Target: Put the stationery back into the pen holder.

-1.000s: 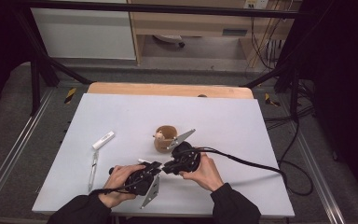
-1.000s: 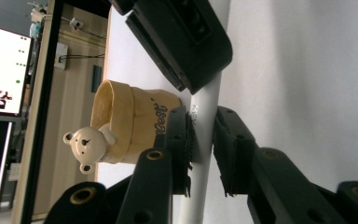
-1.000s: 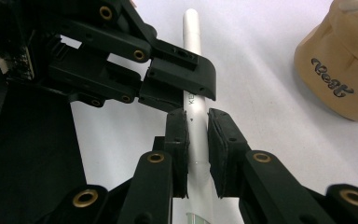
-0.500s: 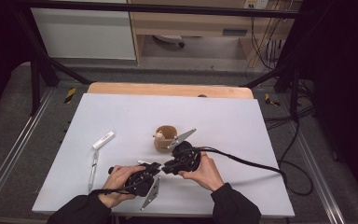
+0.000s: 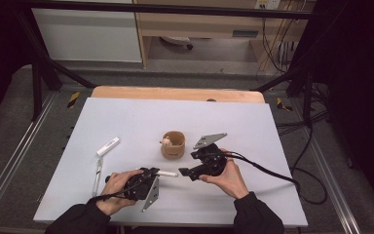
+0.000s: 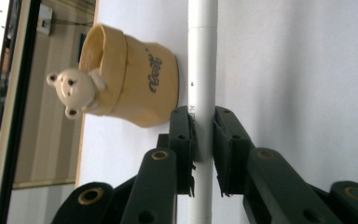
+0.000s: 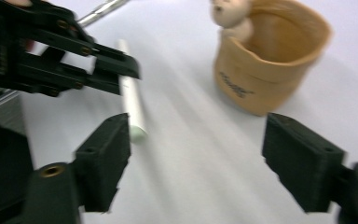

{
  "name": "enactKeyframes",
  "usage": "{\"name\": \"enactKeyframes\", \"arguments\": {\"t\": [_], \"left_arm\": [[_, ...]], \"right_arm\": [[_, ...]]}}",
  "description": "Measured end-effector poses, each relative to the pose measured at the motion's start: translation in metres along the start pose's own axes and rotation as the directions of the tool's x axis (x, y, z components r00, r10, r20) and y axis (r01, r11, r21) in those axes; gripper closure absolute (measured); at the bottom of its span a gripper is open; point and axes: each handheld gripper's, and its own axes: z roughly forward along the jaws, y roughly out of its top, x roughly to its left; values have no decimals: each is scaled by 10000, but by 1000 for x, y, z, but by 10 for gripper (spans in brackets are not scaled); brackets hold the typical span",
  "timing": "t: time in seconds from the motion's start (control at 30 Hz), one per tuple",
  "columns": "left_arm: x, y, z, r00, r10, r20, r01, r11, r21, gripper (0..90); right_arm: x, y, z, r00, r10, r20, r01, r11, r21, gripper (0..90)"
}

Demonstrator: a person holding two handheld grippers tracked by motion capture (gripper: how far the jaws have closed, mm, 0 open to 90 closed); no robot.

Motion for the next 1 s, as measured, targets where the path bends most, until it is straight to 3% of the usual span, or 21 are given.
{"name": "enactKeyframes", "arguments": {"t": [0.2, 0.33, 0.4, 0.5, 0.67, 0.87, 0.97, 1.0], "left_arm": [[4, -5, -1, 9970, -772, 68, 771, 9968, 220, 781], [8, -7, -3, 9853, -1705, 79, 1703, 9853, 132, 781], [12, -8, -4, 9803, -1973, 27, 1973, 9802, 152, 781], [15, -10, -5, 9618, -2736, 47, 2736, 9618, -39, 781], [23, -11, -8, 9221, -3864, 231, 3869, 9218, -253, 781], [32, -12, -12, 8798, -4730, 470, 4752, 8774, -662, 780], [38, -12, -14, 8490, -5249, 603, 5282, 8457, -760, 780], [40, -12, -14, 8357, -5453, 647, 5490, 8322, -779, 780]], "right_arm": [[-14, -17, -3, 9982, 453, 400, -447, 9989, -167, 108], [-24, -29, -3, 9955, 648, 699, -655, 9978, 84, 57], [-27, -36, -3, 9938, 730, 844, -741, 9972, 104, 48], [-32, -46, -5, 9900, 943, 1054, -949, 9955, 5, 36], [-40, -61, -8, 9836, 1316, 1234, -1305, 9913, -168, 10], [-47, -79, -15, 9801, 1342, 1461, -1309, 9909, -316, 6], [-52, -88, -20, 9818, 1281, 1406, -1230, 9914, -440, 6], [-53, -90, -22, 9819, 1331, 1348, -1278, 9907, -474, 6]]}}
